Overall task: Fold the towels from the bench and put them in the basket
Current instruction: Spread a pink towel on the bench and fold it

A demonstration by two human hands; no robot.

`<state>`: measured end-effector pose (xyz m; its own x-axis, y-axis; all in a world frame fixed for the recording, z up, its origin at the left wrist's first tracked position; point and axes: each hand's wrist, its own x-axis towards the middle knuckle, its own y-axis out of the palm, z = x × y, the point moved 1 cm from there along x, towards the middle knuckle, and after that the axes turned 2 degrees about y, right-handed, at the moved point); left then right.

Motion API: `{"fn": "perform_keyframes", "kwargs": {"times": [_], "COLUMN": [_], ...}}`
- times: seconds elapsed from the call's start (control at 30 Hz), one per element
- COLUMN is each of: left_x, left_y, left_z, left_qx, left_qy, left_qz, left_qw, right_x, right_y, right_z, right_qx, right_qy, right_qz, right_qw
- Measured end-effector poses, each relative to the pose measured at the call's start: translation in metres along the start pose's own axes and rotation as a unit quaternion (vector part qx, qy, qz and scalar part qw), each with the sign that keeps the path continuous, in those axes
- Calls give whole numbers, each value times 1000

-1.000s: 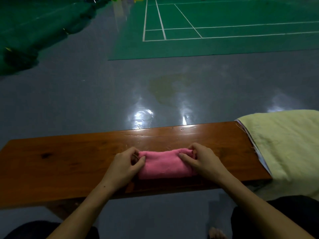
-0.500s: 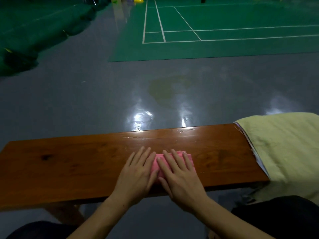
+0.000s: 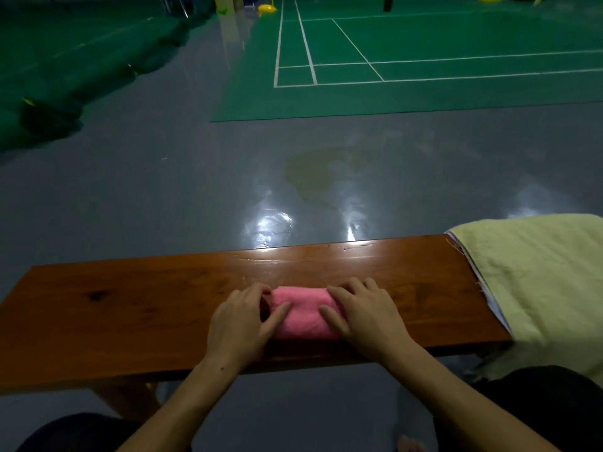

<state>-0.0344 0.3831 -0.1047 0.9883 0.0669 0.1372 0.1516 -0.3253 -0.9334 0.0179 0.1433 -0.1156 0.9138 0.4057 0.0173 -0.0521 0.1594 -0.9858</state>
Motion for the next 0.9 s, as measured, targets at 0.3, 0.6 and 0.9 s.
{"fn": "perform_keyframes", "kwargs": {"times": [0.3,0.6,0.9], "left_x": [12,25,36], "left_y": [-7,-10,-44], "left_z": [0,7,24], "left_qx": [-76,-276,-429], "left_qy": [-125,-68,-8], "left_qz": [115,128,-28], "left_qw": [983,950,903], "right_x": [-2,12,42], "right_y": [-15,-10,-7], "right_z": [11,8,41], "right_qx": [82,164,411], "right_qy": [34,-15,-37], "right_qz": [79,67,148], "right_qw": [993,984,899]}}
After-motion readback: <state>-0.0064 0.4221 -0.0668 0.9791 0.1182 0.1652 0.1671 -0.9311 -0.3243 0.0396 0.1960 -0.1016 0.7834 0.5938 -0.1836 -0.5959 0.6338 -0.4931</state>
